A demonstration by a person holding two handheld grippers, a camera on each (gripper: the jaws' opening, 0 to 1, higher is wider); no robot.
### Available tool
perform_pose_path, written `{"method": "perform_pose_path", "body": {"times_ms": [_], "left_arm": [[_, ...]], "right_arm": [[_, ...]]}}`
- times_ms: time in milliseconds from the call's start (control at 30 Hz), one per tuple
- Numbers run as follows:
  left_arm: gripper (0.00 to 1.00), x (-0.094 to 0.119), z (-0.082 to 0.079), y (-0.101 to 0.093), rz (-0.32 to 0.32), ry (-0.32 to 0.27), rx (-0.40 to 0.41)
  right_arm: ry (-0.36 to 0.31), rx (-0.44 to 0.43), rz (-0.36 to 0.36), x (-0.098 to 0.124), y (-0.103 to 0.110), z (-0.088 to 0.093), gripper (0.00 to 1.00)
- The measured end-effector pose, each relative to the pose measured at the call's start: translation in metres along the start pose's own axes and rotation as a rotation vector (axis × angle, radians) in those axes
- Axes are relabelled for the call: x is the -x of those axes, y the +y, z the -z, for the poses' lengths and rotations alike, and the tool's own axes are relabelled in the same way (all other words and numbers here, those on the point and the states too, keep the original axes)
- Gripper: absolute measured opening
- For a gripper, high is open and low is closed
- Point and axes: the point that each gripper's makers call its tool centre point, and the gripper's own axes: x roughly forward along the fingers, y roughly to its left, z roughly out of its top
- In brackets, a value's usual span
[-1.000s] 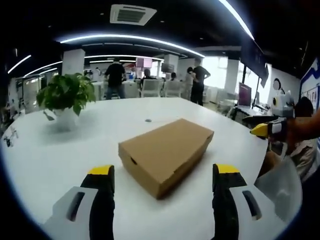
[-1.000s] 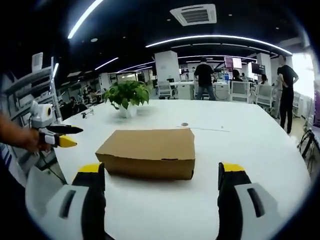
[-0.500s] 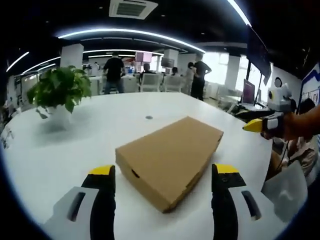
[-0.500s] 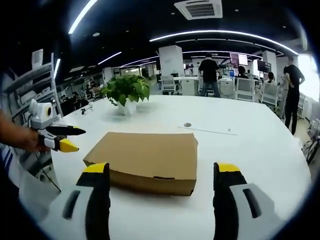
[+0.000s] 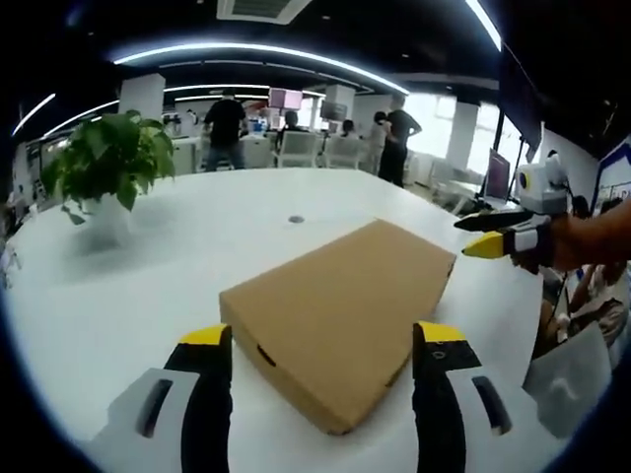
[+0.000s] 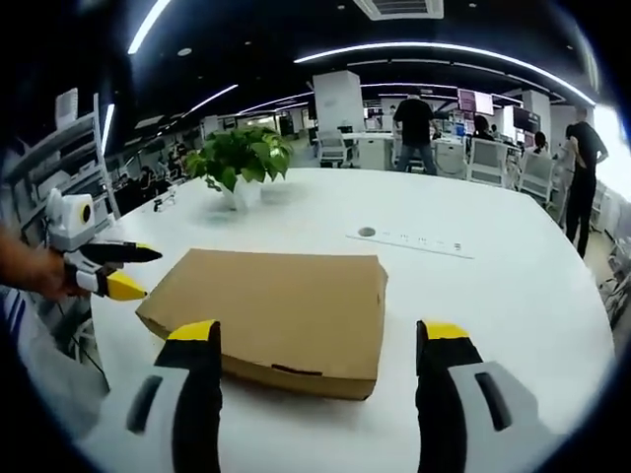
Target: Operate the shoe box by opening the lid, removing the specified soft item, and placing it in the target area until the item is outside and the box remains undamaged.
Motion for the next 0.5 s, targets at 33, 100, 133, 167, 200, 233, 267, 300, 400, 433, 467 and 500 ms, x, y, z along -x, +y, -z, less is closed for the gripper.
{"method": "perform_pose_path", "body": {"times_ms": [33, 100, 133, 167, 200, 233, 267, 300, 400, 433, 467, 500], "left_arm": [[0.76, -0.002, 0.002, 0.001, -0.002, 0.009, 0.005], [0.76, -0.006, 0.004, 0.002, 0.001, 0.015, 0.010], [0.76, -0.006, 0.005, 0.002, -0.001, 0.018, 0.008], [0.76, -0.008, 0.005, 0.003, 0.000, 0.021, 0.010], [0.76, -0.010, 0.006, 0.003, 0.000, 0.027, 0.014], [0.75, -0.012, 0.007, 0.003, 0.001, 0.030, 0.018], [0.75, -0.013, 0.008, 0.004, -0.001, 0.034, 0.020], [0.75, -0.014, 0.009, 0.004, -0.005, 0.044, 0.027], [0.75, -0.019, 0.013, 0.008, -0.020, 0.066, 0.044], [0.75, -0.021, 0.013, 0.007, -0.019, 0.067, 0.049], [0.75, -0.023, 0.015, 0.007, -0.023, 0.079, 0.056], [0.74, -0.024, 0.016, 0.007, -0.028, 0.090, 0.054]], "right_arm": [[0.006, -0.001, 0.000, -0.001, -0.001, 0.001, 0.76], [0.013, -0.002, -0.002, -0.005, -0.003, 0.003, 0.76], [0.019, -0.002, -0.002, -0.006, -0.004, 0.004, 0.75], [0.024, -0.001, 0.001, -0.009, -0.005, 0.006, 0.75], [0.034, 0.000, 0.001, -0.011, -0.006, 0.008, 0.74], [0.043, 0.000, 0.002, -0.014, -0.007, 0.010, 0.73], [0.052, -0.004, 0.005, -0.017, -0.008, 0.012, 0.73], [0.079, -0.010, 0.014, -0.018, -0.010, 0.016, 0.73], [0.090, -0.027, 0.015, -0.027, -0.013, 0.018, 0.72], [0.090, -0.028, 0.016, -0.029, -0.013, 0.018, 0.73], [0.089, -0.025, 0.011, -0.031, -0.012, 0.017, 0.72], [0.094, -0.021, 0.009, -0.034, -0.012, 0.017, 0.72]]}}
